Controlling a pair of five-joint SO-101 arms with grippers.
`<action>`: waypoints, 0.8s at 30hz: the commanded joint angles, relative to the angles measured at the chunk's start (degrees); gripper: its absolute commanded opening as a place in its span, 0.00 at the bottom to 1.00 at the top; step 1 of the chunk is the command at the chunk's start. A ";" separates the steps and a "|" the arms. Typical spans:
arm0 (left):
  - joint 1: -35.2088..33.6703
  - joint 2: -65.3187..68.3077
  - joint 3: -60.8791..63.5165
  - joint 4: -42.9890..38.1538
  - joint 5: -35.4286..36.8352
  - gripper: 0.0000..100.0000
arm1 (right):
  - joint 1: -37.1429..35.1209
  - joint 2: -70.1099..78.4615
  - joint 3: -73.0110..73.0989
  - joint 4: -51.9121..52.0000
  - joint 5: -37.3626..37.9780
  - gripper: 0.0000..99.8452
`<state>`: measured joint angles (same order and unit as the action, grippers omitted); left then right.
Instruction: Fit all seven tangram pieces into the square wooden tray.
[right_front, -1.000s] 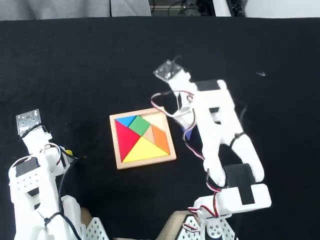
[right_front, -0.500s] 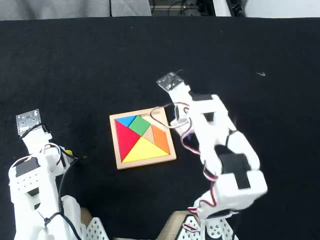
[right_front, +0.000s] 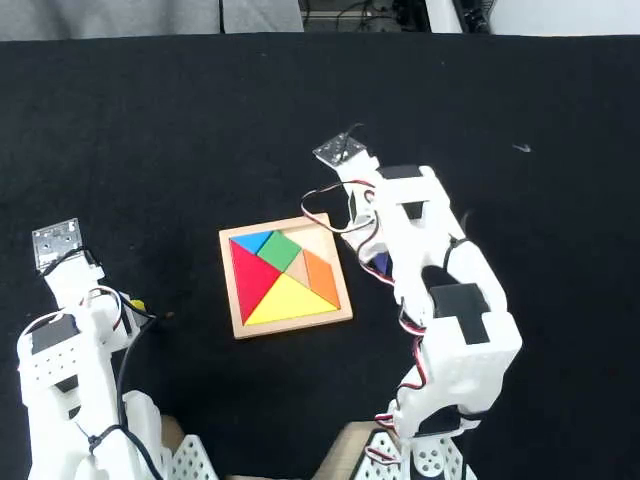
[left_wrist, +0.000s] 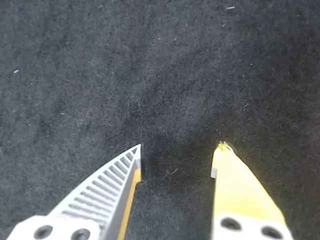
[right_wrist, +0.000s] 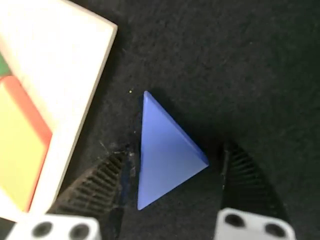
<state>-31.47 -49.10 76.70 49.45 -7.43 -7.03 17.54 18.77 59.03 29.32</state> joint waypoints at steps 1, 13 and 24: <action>-0.22 -1.05 -0.40 -0.79 -0.26 0.23 | 0.00 0.22 -2.15 0.35 -0.53 0.18; -0.22 -1.05 -0.40 -0.79 -0.26 0.23 | -0.09 -5.58 -2.59 3.43 -0.53 0.15; -0.22 -1.05 -0.40 -0.79 -0.26 0.23 | -15.74 -16.04 -3.82 8.26 -0.44 0.15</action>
<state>-31.47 -49.10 76.70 49.45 -7.43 -17.41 3.21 18.15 66.59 29.23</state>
